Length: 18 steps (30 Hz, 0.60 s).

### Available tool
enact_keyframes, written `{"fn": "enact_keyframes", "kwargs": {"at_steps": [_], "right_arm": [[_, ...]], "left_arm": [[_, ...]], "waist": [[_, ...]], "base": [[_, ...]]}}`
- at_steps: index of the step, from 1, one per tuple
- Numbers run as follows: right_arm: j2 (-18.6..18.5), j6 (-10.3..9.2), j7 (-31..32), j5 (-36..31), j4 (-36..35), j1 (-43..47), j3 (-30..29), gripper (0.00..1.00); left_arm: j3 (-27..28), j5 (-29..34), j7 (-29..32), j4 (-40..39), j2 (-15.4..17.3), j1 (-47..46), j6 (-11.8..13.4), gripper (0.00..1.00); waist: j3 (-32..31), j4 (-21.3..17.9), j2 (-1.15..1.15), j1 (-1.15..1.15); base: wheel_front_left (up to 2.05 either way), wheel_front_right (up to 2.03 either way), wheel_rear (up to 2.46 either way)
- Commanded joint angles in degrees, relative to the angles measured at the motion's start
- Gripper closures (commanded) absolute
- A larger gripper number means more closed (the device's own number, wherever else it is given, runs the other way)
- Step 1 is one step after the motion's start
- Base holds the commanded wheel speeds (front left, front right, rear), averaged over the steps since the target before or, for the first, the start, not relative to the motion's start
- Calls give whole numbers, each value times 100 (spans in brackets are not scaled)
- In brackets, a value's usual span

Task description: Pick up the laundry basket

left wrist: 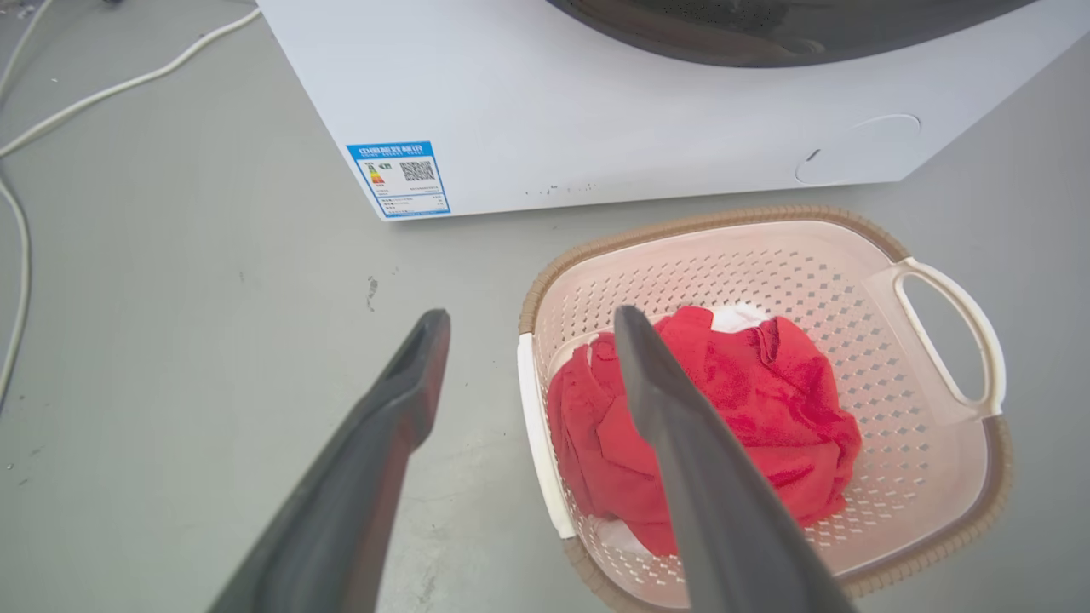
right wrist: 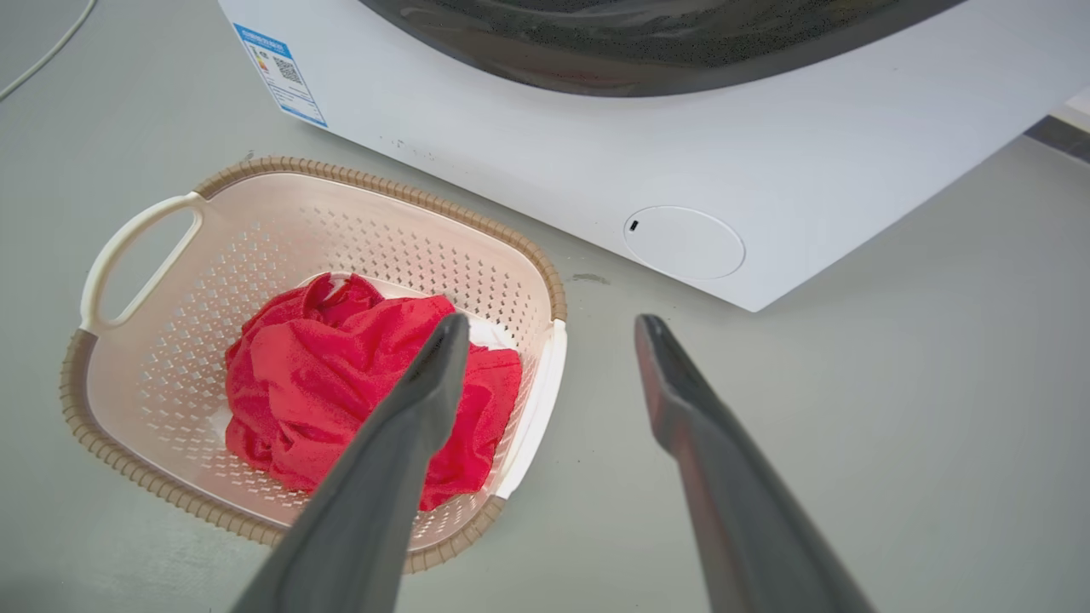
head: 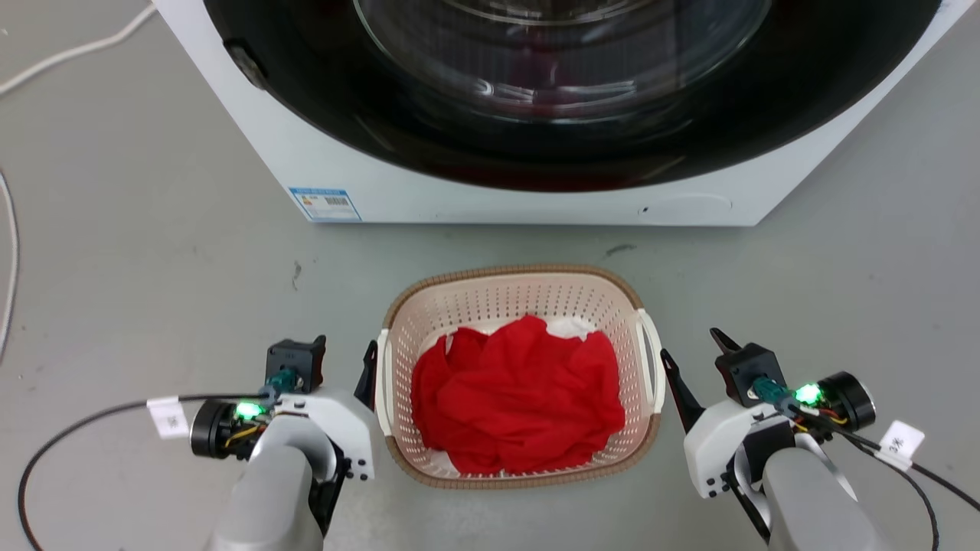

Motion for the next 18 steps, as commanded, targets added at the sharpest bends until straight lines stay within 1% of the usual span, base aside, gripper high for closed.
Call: {"fn": "enact_keyframes", "kwargs": {"at_steps": [1, 6, 10, 18], "right_arm": [[4, -5, -11, -45, 190, -206, 38, 0], [4, -5, -11, -65, 848, -673, 143, 0], [3, -5, -11, -21, 1288, -1041, 261, 0], [3, -5, 127, 241, 2039, -1674, 519, 0]], "left_arm": [[-38, 7, -14, 247, 40, -234, -34, 0], [-169, -31, -9, 1092, 72, -795, -106, 0], [-272, -69, 13, 1570, 99, -1174, -142, 0], [-458, -214, 295, 1972, 85, -1666, -171, 0]], "waist": [[244, -7, 0, -1], [554, -26, 0, -1], [803, -60, 0, -1], [1301, -90, 0, -1]], "base": [[0, 0, 0], [0, 0, 0], [0, 0, 0], [0, 0, 0]]}}
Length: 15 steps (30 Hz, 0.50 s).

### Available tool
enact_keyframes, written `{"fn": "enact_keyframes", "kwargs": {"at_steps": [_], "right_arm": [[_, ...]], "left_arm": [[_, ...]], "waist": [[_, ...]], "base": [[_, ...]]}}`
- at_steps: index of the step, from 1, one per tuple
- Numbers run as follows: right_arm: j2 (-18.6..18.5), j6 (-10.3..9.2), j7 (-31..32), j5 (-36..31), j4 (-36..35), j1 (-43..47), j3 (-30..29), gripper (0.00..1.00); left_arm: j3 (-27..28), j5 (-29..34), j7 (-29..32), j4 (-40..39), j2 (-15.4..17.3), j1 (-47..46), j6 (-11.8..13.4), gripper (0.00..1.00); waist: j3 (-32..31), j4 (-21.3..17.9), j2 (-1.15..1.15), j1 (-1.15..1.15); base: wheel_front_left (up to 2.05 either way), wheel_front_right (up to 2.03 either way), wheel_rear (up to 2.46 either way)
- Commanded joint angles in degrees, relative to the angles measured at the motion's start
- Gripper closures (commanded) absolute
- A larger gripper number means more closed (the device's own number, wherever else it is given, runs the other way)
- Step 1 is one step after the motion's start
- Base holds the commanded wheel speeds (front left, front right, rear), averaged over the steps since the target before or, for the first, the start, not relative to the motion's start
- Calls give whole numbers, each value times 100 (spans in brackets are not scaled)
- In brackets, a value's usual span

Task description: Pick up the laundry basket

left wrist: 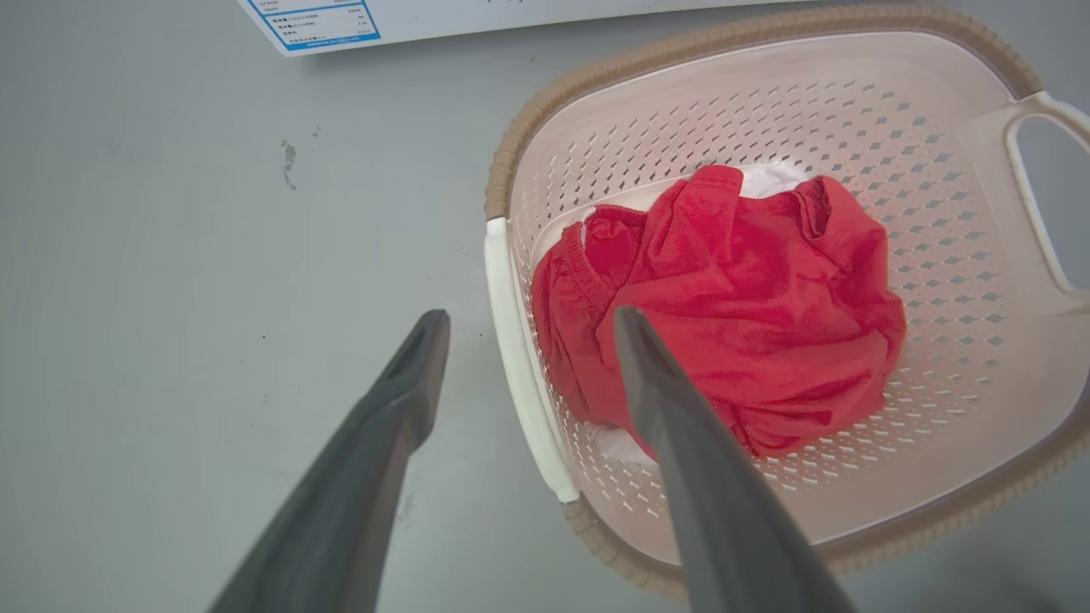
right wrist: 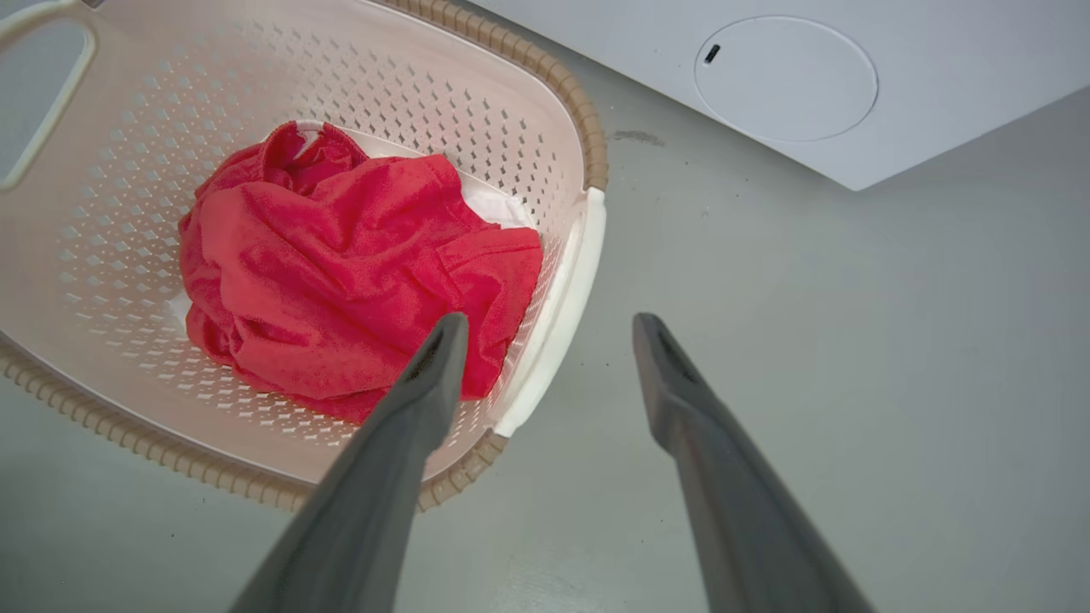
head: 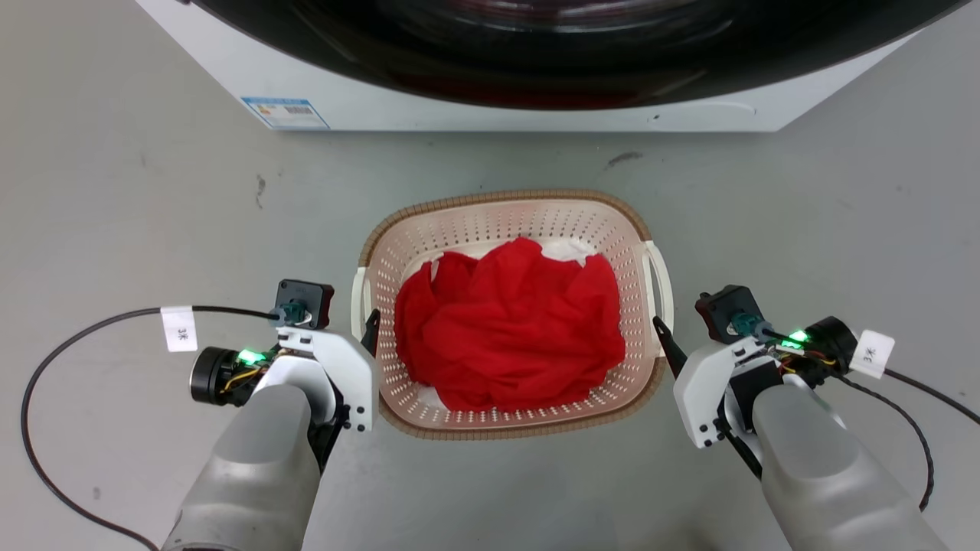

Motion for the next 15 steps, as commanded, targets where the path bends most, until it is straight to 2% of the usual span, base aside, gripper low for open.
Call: {"fn": "enact_keyframes", "kwargs": {"at_steps": [1, 15], "right_arm": [[3, -6, 50, 103, 113, -182, 92, 0], [3, -6, 244, 540, 407, -766, 478, 0]], "left_arm": [[-47, -41, 70, 44, 2, -134, -6, 0], [-409, -298, 315, 145, 105, -544, -7, 0]], "waist": [[194, -9, 0, -1], [877, -50, 0, -1]], "base": [[0, 0, 0], [0, 0, 0]]}}
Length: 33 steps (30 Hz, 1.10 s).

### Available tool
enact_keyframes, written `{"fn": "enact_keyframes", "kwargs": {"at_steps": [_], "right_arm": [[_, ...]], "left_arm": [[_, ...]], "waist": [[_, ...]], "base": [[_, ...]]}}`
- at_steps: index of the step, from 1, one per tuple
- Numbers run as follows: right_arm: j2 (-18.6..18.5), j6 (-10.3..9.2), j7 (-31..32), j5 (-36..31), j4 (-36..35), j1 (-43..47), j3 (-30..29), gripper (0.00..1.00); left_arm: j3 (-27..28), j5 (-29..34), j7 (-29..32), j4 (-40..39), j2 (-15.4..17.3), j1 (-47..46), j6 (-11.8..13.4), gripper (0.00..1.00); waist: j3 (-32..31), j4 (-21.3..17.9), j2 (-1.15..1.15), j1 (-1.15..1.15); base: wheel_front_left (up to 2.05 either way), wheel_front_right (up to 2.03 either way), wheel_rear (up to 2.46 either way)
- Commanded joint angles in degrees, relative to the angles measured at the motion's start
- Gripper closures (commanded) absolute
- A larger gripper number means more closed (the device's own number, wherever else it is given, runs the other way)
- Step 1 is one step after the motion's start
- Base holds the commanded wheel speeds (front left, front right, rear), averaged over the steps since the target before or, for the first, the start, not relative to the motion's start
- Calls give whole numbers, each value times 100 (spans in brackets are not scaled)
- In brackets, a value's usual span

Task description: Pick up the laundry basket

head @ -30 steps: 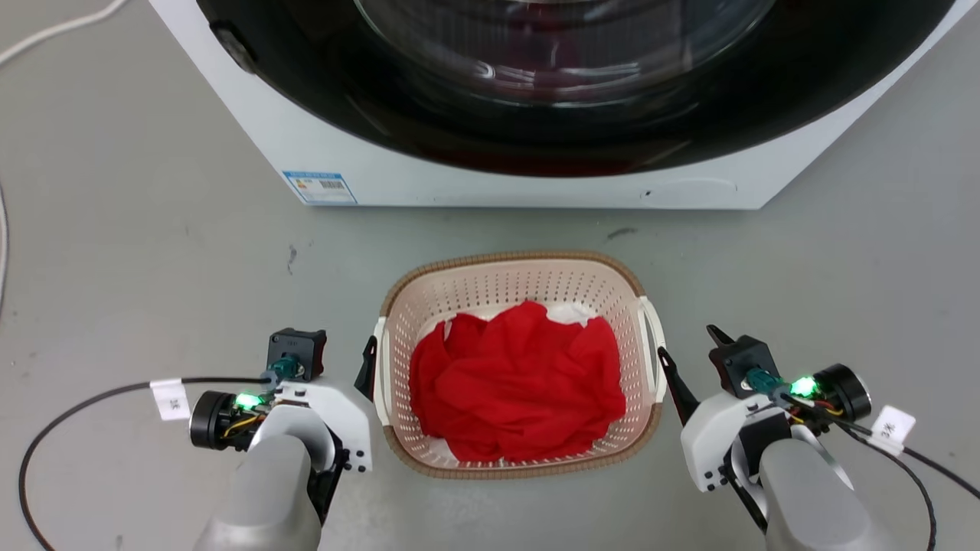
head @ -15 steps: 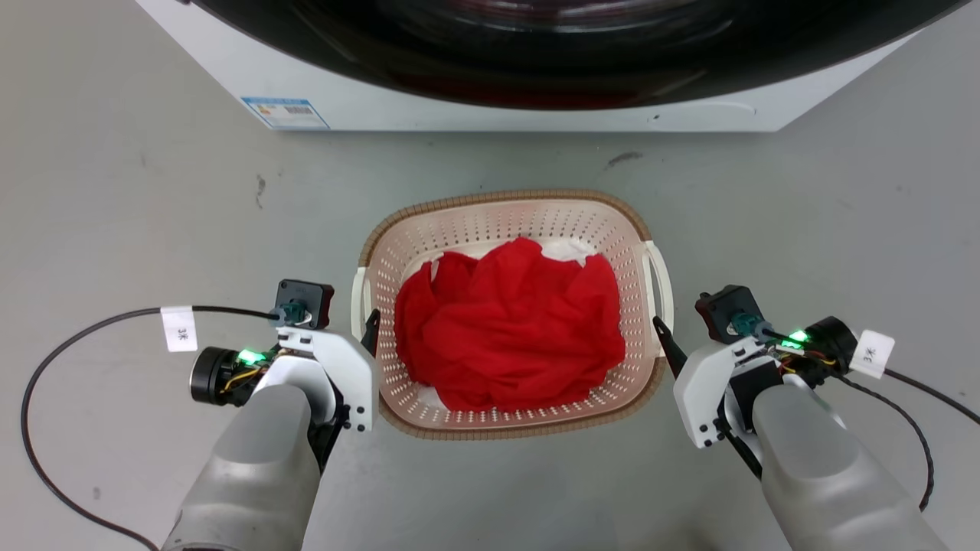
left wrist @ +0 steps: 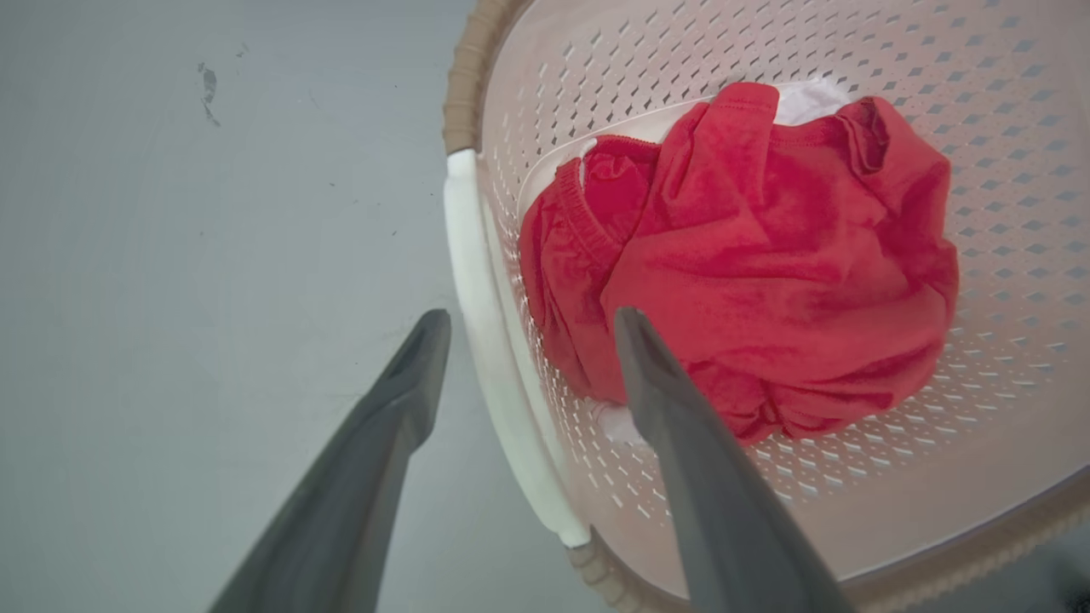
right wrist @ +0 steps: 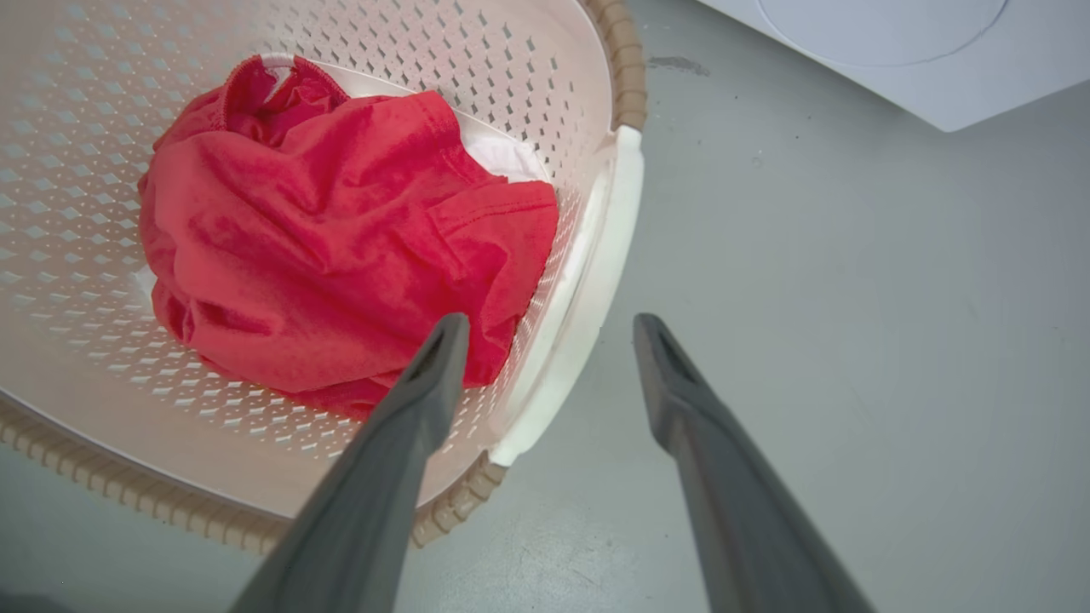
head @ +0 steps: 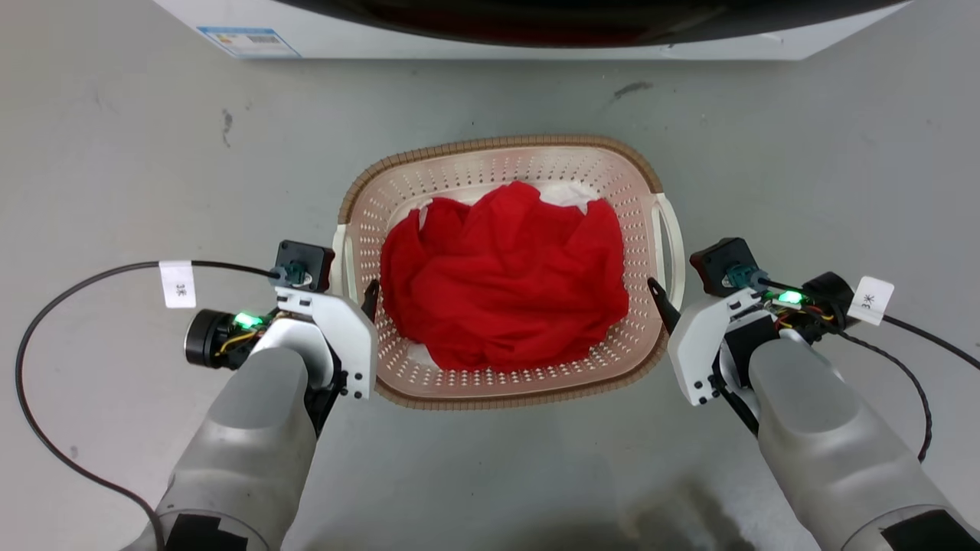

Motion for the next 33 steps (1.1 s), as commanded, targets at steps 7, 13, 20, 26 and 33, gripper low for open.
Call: {"fn": "enact_keyframes", "kwargs": {"at_steps": [7, 13, 20, 26, 33], "right_arm": [[3, -6, 101, 146, 82, -327, 125, 0], [3, -6, 180, 207, 150, -487, 174, 0], [3, -5, 197, 287, 193, -588, 239, 0], [3, -6, 217, 351, 214, -657, 294, 0], [3, -6, 273, 416, 244, -705, 328, 43]], "left_arm": [[-180, -105, 34, 16, 51, -286, -2, 0], [-326, -134, 77, 27, 59, -450, -2, 0], [-472, -172, 170, 31, 76, -582, -2, 0], [-546, -203, 231, 32, 82, -624, -2, 0], [-620, -260, 356, 35, 82, -615, -1, 0]], "waist": [[383, 18, 0, -1], [621, 28, 0, -1], [825, 23, 0, -1], [958, 23, 0, -1], [1073, 33, 0, -1]], "base": [[0, 0, 0], [0, 0, 0], [0, 0, 0], [0, 0, 0], [0, 0, 0]]}}
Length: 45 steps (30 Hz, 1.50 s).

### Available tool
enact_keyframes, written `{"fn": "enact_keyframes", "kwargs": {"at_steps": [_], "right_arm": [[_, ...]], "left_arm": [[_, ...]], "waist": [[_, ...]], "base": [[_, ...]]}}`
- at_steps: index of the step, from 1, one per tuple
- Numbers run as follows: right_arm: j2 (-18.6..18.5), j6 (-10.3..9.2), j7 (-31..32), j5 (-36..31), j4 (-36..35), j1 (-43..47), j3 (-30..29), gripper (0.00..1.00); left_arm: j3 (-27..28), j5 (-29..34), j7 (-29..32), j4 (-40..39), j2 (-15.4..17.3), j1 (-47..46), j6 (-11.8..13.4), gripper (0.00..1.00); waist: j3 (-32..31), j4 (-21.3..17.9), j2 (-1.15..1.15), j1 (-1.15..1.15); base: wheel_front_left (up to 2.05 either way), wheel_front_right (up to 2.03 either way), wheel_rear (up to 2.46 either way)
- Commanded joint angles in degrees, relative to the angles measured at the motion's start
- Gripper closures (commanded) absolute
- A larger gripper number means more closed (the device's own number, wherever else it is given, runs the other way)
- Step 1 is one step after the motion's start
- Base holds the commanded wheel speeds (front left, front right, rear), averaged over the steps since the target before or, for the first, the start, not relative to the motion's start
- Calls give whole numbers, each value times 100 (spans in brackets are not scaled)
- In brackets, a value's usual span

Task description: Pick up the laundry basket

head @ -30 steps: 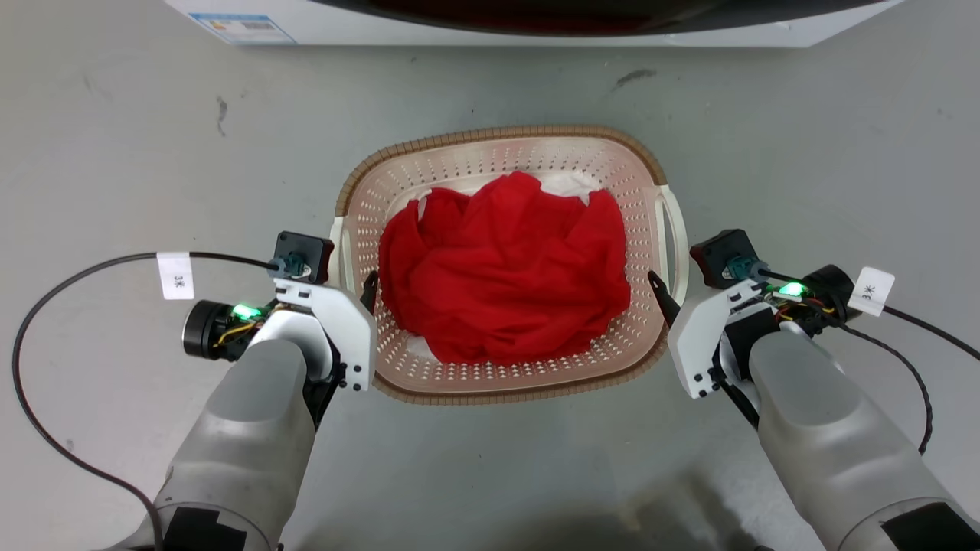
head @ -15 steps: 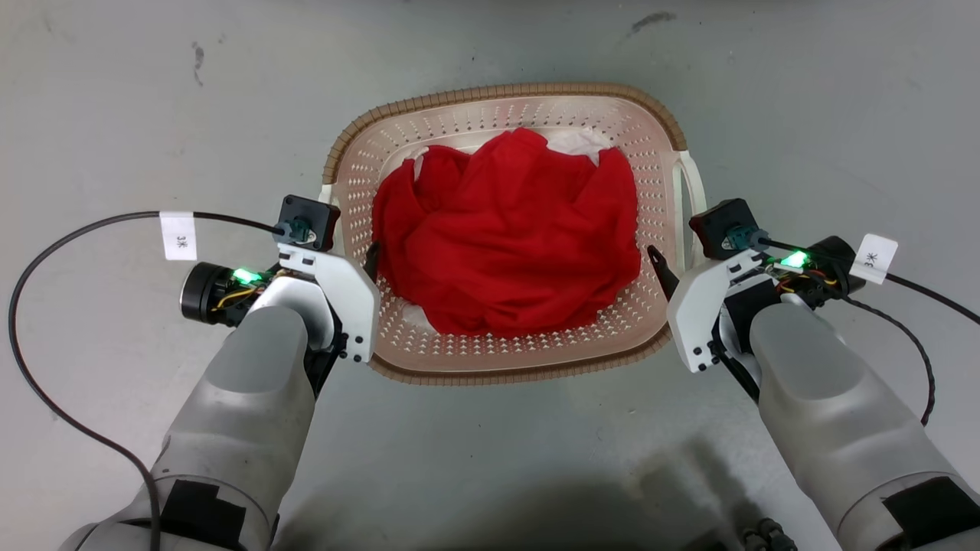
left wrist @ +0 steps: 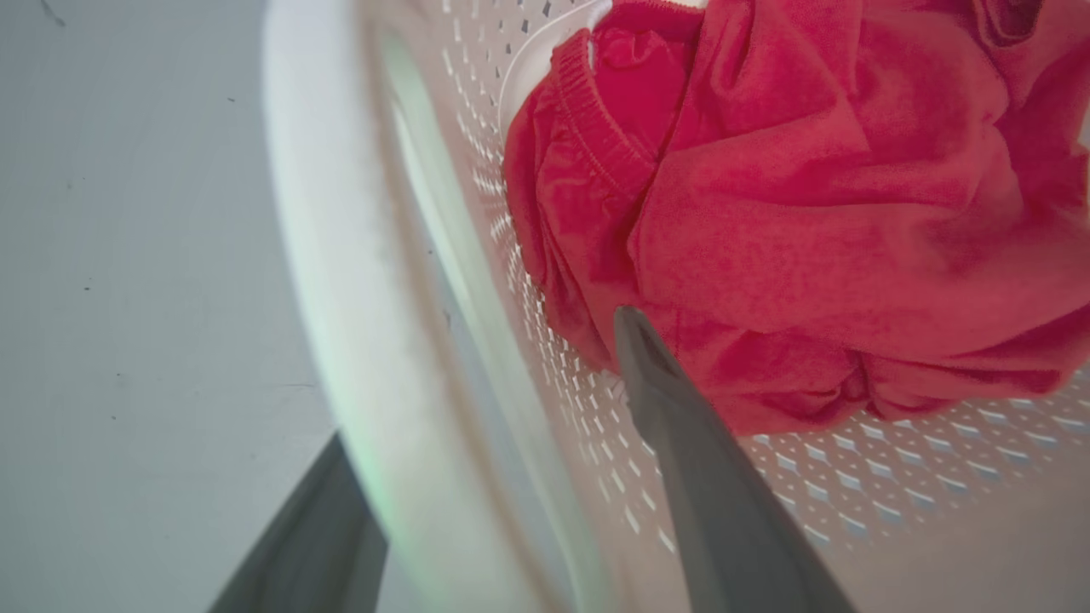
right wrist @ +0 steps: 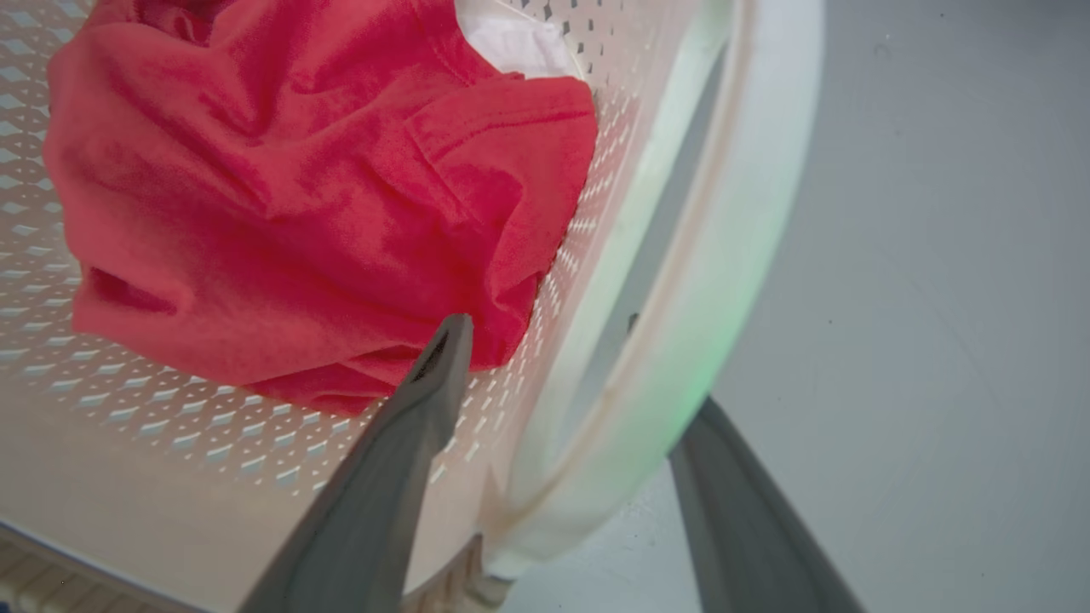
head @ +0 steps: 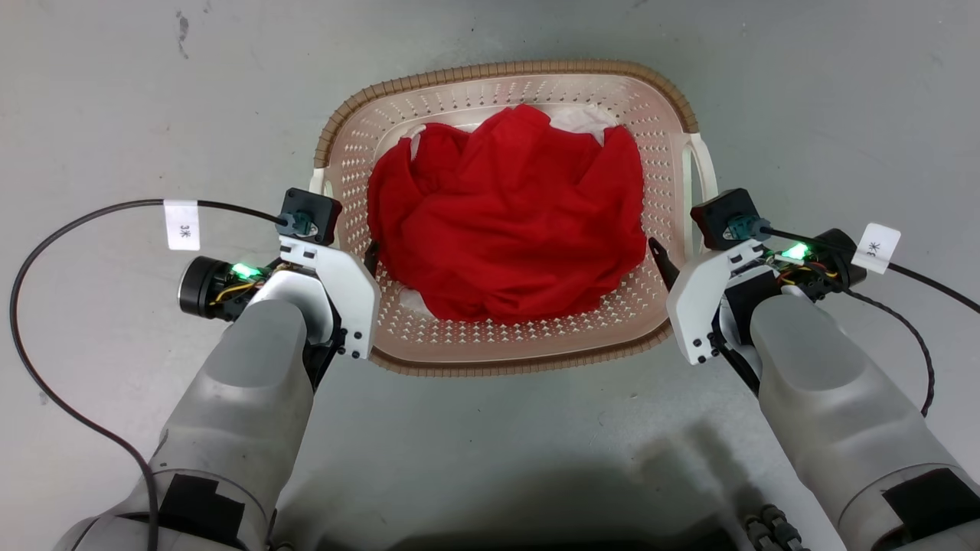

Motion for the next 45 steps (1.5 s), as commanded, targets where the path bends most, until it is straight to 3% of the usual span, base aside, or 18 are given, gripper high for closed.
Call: {"fn": "enact_keyframes", "kwargs": {"at_steps": [1, 2, 3, 22, 45], "right_arm": [[3, -5, 25, 12, 5, -96, 25, 100], [3, -6, 21, 19, 9, -103, 32, 100], [3, -6, 39, 31, 15, -107, 44, 100], [-1, -3, 304, 329, 52, 141, 406, 100], [16, 1, 978, 1248, -136, 955, 1429, 100]], "left_arm": [[-36, -3, 25, 4, 0, -43, -1, 36], [-52, 10, -7, 4, 14, -71, -1, 80], [-61, -20, 48, 5, -1, -62, -1, 100], [-374, -333, 171, -7, -80, 100, -6, 100], [-815, -898, 639, -10, -121, 1043, -8, 100]], "waist": [[20, -2, 0, 0], [34, -2, 0, 0], [46, -1, 0, 0], [-316, 15, 0, 0], [-1963, -23, 0, 0]], "base": [[0, 0, 0], [0, 0, 0], [0, 0, 0], [0, 0, 0], [0, 0, 0]]}}
